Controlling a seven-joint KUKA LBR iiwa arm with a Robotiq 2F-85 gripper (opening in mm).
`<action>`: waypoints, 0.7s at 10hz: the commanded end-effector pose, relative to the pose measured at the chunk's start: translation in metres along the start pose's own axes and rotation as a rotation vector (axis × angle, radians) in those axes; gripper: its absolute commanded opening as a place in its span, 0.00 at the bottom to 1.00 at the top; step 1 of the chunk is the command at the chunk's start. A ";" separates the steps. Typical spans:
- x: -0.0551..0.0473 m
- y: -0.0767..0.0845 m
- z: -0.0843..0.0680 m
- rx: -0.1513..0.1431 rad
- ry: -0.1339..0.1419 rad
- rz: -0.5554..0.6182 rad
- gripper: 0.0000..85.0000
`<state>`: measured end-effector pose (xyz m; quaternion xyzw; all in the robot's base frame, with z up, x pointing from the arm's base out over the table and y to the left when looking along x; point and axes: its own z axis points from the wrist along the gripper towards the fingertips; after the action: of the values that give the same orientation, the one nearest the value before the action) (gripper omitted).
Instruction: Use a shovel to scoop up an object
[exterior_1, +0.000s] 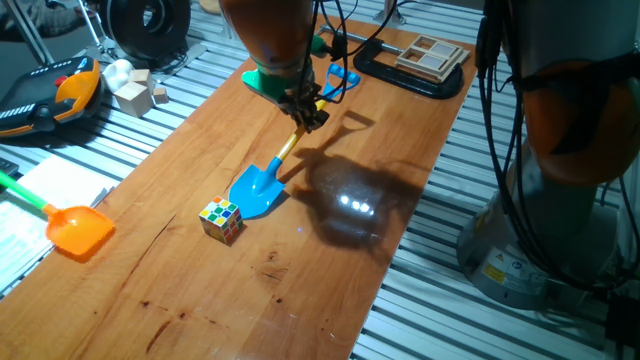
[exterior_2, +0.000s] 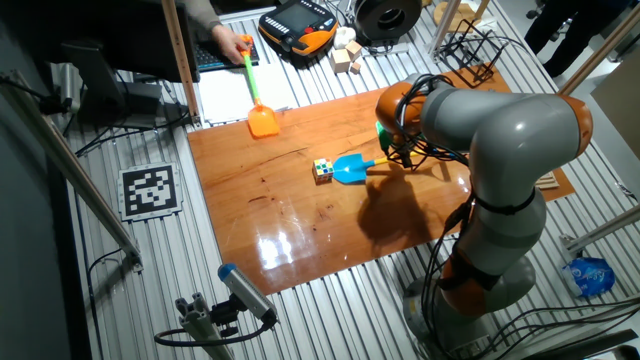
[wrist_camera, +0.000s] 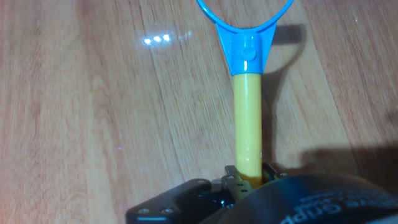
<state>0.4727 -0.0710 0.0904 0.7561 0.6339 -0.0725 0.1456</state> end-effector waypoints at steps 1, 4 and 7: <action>0.001 0.000 0.000 -0.001 0.003 0.000 0.00; 0.002 -0.001 -0.002 -0.012 -0.008 -0.004 0.00; 0.006 -0.002 -0.007 -0.008 -0.026 -0.008 0.00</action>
<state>0.4711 -0.0622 0.0950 0.7519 0.6354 -0.0804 0.1564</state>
